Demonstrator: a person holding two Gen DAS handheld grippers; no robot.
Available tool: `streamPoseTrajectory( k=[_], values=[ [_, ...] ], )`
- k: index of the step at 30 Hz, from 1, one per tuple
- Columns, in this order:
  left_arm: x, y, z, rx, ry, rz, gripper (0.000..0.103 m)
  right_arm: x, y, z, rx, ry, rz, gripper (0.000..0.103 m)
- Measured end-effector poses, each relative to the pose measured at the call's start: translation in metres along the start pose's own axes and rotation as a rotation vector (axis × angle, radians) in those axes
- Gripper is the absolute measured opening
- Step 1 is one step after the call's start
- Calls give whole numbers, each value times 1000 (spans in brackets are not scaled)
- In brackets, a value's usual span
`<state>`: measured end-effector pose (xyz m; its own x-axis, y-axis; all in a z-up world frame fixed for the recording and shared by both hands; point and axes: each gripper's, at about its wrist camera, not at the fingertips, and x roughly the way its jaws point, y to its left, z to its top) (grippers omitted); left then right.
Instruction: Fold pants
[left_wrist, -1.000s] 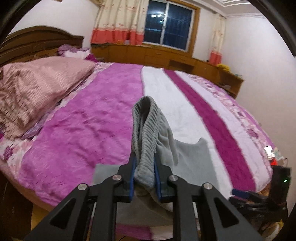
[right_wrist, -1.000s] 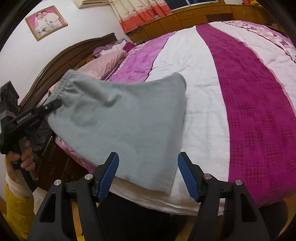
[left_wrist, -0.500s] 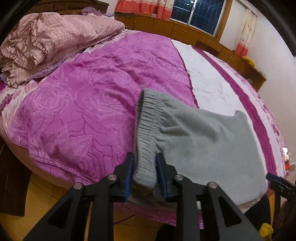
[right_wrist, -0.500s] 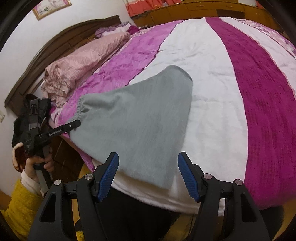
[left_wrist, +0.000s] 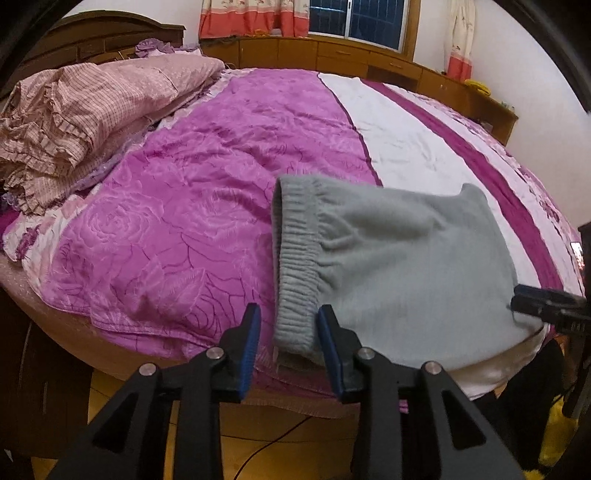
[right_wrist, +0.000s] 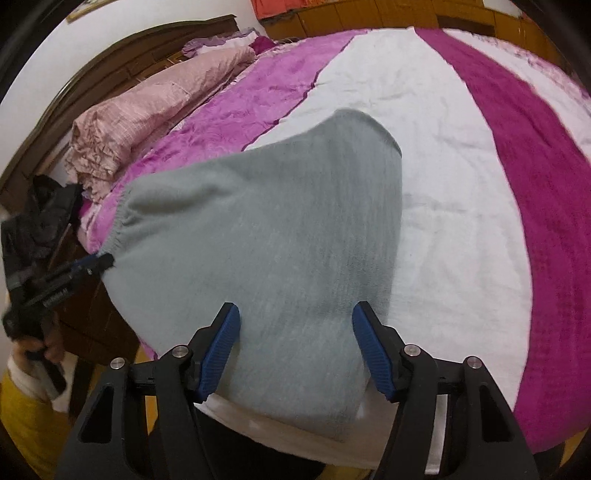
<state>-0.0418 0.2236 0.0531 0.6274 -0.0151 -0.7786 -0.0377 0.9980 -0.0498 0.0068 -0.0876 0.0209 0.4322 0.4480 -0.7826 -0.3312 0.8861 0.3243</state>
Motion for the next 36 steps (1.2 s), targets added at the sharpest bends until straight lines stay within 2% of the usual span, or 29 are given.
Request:
streamPoseTrajectory(
  k=[7, 12, 15, 18, 21, 24, 26, 27, 28, 30, 33, 34, 36],
  values=[
    [-50, -12, 7, -30, -142, -36, 34, -31, 11, -2, 9, -35, -44, 59],
    [-53, -21, 13, -36, -116, -25, 34, -42, 19, 4, 10, -50, -93, 59],
    [-51, -23, 21, -26, -94, -3, 35, -43, 24, 21, -5, -34, -120, 58],
    [-47, -22, 34, -31, -91, 12, 35, -54, 31, 41, -69, -65, -146, 58],
    [-39, -23, 46, -66, -71, 11, 35, -61, 31, 58, -90, -104, -125, 58],
    [-31, -22, 56, -125, -64, 12, 35, -58, 23, 70, -49, -128, -75, 58],
    [-24, -23, 61, -161, -63, 18, 35, -51, 18, 75, -23, -141, -40, 55],
    [-20, -25, 64, -175, -66, 16, 35, -47, 14, 77, -9, -147, -32, 48],
    [-18, -27, 66, -181, -71, 10, 35, -42, 10, 79, 0, -149, -33, 35],
    [-12, -33, 72, -187, -75, -20, 35, -31, 3, 82, 5, -139, -45, 18],
    [-6, -41, 79, -187, -89, -42, 30, -15, -8, 85, 18, -128, -41, 15],
    [-3, -43, 81, -178, -92, -37, 25, -10, -12, 87, 27, -119, -35, 15],
    [7, -48, 83, -154, -76, -16, 22, -2, -18, 87, 44, -105, -26, 15]
  ],
)
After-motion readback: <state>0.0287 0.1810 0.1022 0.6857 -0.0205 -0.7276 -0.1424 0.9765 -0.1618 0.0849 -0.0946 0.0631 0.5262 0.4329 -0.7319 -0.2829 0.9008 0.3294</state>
